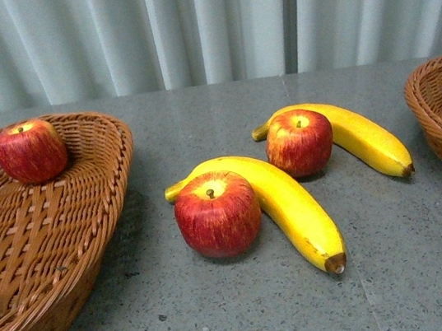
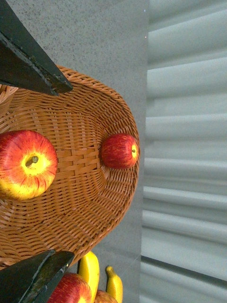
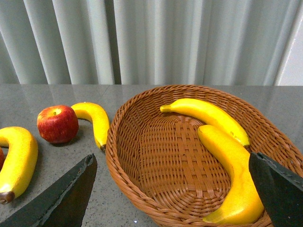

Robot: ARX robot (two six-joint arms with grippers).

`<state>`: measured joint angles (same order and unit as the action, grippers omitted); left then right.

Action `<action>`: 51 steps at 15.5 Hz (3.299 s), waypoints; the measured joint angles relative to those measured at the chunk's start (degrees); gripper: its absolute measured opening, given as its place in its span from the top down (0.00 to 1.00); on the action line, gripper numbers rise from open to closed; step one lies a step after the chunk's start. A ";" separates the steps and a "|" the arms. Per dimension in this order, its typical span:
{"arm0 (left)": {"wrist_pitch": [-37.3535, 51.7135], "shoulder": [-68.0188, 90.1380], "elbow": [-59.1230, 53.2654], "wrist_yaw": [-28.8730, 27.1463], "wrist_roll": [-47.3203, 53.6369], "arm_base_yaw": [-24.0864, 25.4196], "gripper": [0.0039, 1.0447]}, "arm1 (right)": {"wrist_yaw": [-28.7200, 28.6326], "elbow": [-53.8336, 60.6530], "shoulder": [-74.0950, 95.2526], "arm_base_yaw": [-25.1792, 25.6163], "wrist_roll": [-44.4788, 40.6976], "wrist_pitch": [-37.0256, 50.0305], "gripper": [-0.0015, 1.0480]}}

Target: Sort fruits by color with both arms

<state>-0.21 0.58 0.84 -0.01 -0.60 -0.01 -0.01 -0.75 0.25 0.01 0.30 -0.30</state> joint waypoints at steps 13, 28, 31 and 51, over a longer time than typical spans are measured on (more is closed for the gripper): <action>0.00 0.00 0.00 0.00 0.00 0.00 0.06 | 0.00 0.00 0.00 0.00 0.00 0.00 0.06; 13.53 51.69 28.17 -12.59 -4.90 -3.80 0.06 | 0.00 0.00 0.00 0.00 0.00 0.02 0.06; 13.03 68.85 41.24 -3.63 0.76 -13.68 0.06 | 0.00 0.00 0.00 0.00 0.00 0.02 0.06; 1.22 94.97 52.28 9.73 17.55 -26.16 0.06 | 0.00 0.00 0.00 0.00 0.00 0.00 0.06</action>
<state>1.02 95.55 53.12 9.72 16.95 -26.17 -0.01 -0.75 0.25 0.01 0.30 -0.30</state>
